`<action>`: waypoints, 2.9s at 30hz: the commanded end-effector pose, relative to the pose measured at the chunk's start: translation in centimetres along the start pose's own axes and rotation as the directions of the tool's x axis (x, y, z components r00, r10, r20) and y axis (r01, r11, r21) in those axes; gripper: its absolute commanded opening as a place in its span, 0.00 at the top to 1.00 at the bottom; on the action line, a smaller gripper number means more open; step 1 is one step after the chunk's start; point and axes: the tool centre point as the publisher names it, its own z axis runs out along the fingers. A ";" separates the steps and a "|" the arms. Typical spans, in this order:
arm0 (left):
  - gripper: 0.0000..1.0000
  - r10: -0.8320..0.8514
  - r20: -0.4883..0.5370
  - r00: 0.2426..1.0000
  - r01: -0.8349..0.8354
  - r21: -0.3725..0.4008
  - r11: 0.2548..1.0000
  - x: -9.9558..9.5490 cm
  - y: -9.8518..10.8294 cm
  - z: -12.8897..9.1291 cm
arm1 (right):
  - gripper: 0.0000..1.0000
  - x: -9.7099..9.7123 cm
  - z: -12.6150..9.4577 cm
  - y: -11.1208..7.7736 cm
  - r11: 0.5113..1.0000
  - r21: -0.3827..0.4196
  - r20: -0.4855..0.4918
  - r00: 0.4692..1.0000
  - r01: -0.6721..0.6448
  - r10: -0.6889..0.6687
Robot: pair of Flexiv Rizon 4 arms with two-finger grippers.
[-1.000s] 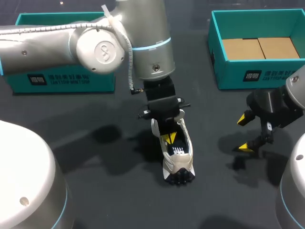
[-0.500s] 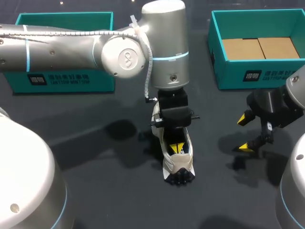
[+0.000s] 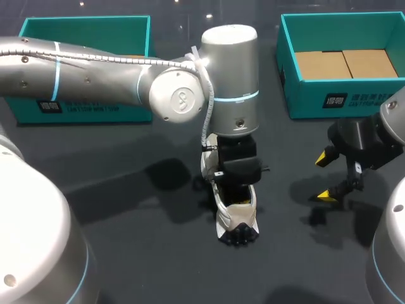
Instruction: Take the shoe out of the shoebox, open the shoe tongue, remove and reinsert the insole, then place the shoe into the shoebox
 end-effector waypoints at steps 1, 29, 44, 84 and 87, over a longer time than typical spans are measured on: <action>1.00 0.037 0.089 0.995 -0.036 -0.013 0.999 1.4 -0.9 -1.4 | 0.00 0.2 0.0 0.0 1.000 0.002 0.003 1.000 0.000 0.000; 1.00 0.041 0.271 0.962 0.003 -0.158 0.987 -1.0 0.7 0.3 | 0.00 0.2 0.0 0.0 1.000 0.002 0.003 1.000 0.000 0.000; 1.00 -0.006 0.305 0.952 0.097 -0.283 0.954 -2.6 2.0 2.2 | 0.00 0.2 0.0 0.0 1.000 0.002 0.003 1.000 0.000 0.000; 1.00 0.025 0.021 0.999 -0.022 -0.154 0.988 -3.4 1.1 2.4 | 0.00 0.2 0.0 0.0 1.000 0.002 0.003 1.000 0.000 0.000; 1.00 0.007 0.011 1.000 -0.005 -0.173 0.985 -2.6 1.7 2.4 | 0.00 0.2 0.0 0.0 1.000 0.002 0.003 1.000 0.000 0.000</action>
